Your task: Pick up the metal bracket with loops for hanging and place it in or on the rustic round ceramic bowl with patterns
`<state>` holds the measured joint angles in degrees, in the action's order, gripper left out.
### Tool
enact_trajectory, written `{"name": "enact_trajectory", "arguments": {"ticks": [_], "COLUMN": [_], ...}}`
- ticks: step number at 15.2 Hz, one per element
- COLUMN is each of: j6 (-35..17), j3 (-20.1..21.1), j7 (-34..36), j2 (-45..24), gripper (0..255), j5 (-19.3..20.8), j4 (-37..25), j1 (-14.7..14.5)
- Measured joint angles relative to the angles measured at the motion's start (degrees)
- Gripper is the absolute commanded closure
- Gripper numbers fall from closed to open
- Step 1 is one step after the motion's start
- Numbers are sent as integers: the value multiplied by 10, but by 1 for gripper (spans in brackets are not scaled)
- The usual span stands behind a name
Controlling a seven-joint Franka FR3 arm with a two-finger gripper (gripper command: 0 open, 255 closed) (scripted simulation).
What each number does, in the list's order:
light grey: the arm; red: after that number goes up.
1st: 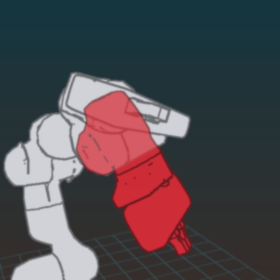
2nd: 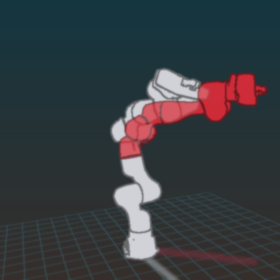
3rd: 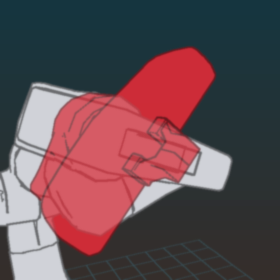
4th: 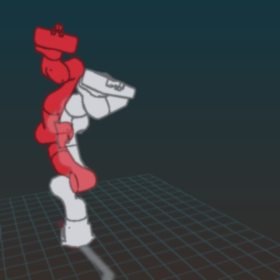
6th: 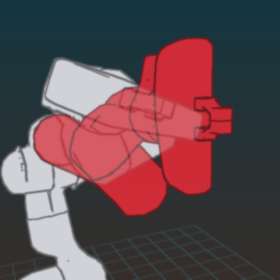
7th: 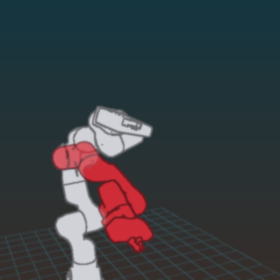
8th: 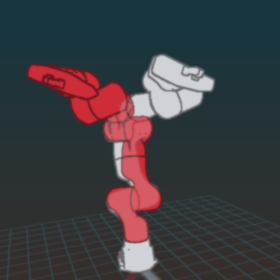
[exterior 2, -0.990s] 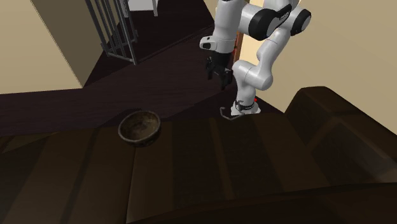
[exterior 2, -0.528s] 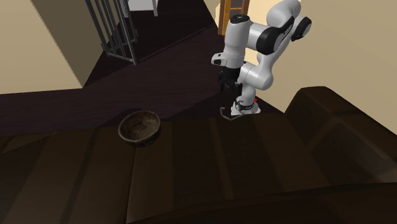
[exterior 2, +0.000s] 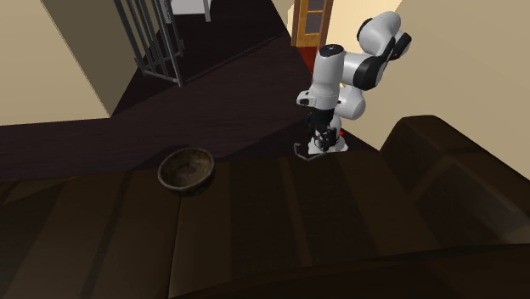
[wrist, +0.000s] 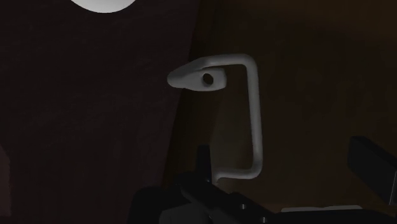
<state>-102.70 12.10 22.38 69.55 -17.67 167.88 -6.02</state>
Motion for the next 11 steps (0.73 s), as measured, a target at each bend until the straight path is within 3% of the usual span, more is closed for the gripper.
{"name": "enact_trajectory", "arguments": {"ticks": [6,11], "j6": [-47,-57], "j3": [21,23], "j7": [6,4], "j2": [-6,-10], "gripper": [0,0], "j5": [-24,-26], "j4": [41,46], "j1": [-15,-15]}}
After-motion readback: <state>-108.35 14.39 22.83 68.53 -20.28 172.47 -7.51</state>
